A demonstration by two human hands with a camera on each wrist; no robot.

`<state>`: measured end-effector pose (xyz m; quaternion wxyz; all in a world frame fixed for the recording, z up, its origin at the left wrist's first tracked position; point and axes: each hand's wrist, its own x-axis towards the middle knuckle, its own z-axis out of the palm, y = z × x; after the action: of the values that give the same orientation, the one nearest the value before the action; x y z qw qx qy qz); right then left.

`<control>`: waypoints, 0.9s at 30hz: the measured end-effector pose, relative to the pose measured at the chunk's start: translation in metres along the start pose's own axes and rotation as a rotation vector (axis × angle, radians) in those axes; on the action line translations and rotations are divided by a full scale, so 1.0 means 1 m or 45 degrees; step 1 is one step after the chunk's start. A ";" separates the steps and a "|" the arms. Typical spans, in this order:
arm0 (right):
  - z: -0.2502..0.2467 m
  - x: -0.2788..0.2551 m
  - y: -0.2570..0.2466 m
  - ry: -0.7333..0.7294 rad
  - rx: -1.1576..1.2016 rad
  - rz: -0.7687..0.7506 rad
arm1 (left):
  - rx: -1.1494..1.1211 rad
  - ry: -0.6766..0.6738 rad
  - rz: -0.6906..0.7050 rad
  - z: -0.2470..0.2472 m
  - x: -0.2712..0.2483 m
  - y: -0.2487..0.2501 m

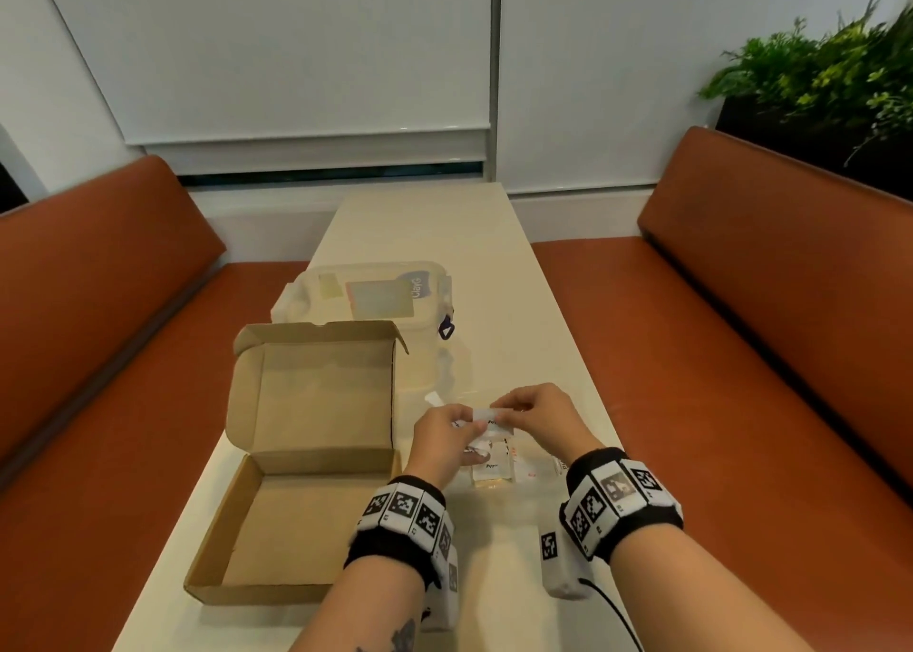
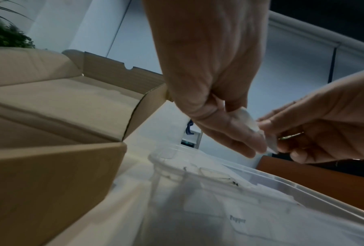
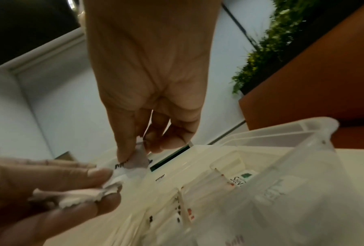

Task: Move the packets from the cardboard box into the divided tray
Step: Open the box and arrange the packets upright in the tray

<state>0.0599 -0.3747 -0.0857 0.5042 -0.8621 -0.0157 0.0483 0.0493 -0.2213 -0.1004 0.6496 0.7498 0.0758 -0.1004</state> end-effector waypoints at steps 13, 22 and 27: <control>0.043 0.010 0.016 -0.168 -0.923 0.031 | -0.041 0.222 -0.069 -0.019 0.014 -0.017; 0.057 0.009 0.024 -0.123 -1.037 -0.123 | -0.003 0.166 -0.100 -0.023 0.014 -0.025; 0.058 0.009 0.025 -0.131 -1.043 -0.132 | -0.046 0.098 -0.105 -0.022 0.012 -0.026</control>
<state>0.0622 -0.3359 -0.1369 0.1197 -0.9860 -0.1022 0.0557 0.0557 -0.1956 -0.1252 0.6550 0.7374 0.1335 -0.0968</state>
